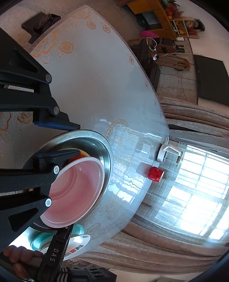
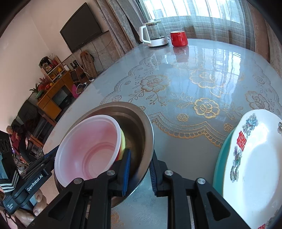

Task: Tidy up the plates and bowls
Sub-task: 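Lift the steel bowl with nested bowls and carry it over the plate stack, then lower the steel bowl onto the white character plate atop the teal plate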

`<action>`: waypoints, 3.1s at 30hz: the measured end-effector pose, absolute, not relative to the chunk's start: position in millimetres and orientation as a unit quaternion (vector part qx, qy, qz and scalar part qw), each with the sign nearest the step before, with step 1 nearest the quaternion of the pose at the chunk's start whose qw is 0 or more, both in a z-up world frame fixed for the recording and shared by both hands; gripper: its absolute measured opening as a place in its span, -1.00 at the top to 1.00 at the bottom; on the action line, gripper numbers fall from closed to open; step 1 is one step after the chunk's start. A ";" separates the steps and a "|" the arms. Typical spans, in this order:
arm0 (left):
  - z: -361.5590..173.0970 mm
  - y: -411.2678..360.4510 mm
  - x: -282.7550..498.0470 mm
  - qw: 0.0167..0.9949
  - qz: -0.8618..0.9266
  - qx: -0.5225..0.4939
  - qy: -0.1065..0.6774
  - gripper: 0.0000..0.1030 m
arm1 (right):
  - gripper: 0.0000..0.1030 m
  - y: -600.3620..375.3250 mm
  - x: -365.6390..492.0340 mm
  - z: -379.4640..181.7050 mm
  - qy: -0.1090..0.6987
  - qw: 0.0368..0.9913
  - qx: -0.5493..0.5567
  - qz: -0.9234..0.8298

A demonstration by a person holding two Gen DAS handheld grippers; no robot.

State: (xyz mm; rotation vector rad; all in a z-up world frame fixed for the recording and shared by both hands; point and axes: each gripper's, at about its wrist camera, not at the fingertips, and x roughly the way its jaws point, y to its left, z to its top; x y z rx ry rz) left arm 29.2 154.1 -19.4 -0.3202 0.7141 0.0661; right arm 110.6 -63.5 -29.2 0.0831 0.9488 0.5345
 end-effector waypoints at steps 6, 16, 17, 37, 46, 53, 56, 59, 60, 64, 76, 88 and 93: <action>-27.4 153.2 33.5 0.920 0.029 -0.155 0.358 0.60 | 0.57 -62.9 113.4 -40.1 0.464 0.851 0.034 0.245; -29.2 152.8 30.1 0.922 0.021 -0.155 0.355 0.60 | 0.58 -59.6 104.1 -40.7 0.446 0.861 0.002 0.244; -27.8 152.5 29.8 0.923 0.020 -0.153 0.353 0.60 | 0.58 -60.7 103.5 -39.9 0.445 0.861 0.005 0.245; 22.7 113.3 25.9 0.943 -0.041 -0.120 0.307 0.59 | 0.58 -113.7 82.6 4.7 0.386 0.893 0.050 0.227; 55.3 58.5 46.6 0.945 -0.115 -0.096 0.292 0.58 | 0.58 -174.3 67.8 35.1 0.346 0.920 0.073 0.171; 59.0 3.3 70.0 0.931 -0.175 -0.081 0.308 0.58 | 0.57 -229.0 57.0 39.8 0.340 0.929 0.097 0.110; 56.1 -19.3 76.9 0.926 -0.194 -0.071 0.317 0.58 | 0.57 -248.3 55.7 34.4 0.344 0.929 0.106 0.084; 50.6 -35.8 81.0 0.920 -0.207 -0.070 0.326 0.58 | 0.57 -265.8 54.9 28.5 0.351 0.927 0.113 0.062; 48.3 -40.3 82.9 0.917 -0.210 -0.070 0.331 0.58 | 0.57 -269.7 54.0 26.1 0.353 0.927 0.112 0.056; 36.5 -56.5 87.3 0.911 -0.213 -0.057 0.348 0.58 | 0.57 -281.2 57.9 13.2 0.367 0.923 0.111 0.036; 6.5 -78.4 91.4 0.895 -0.218 -0.047 0.386 0.57 | 0.57 -296.6 58.1 -15.9 0.388 0.916 0.101 0.002; 6.2 -83.2 89.3 0.901 -0.203 -0.029 0.381 0.57 | 0.57 -303.1 59.4 -19.6 0.390 0.913 0.118 0.011; 6.0 -82.4 85.5 0.903 -0.201 -0.030 0.379 0.55 | 0.53 -304.9 54.5 -13.5 0.381 0.917 0.123 0.009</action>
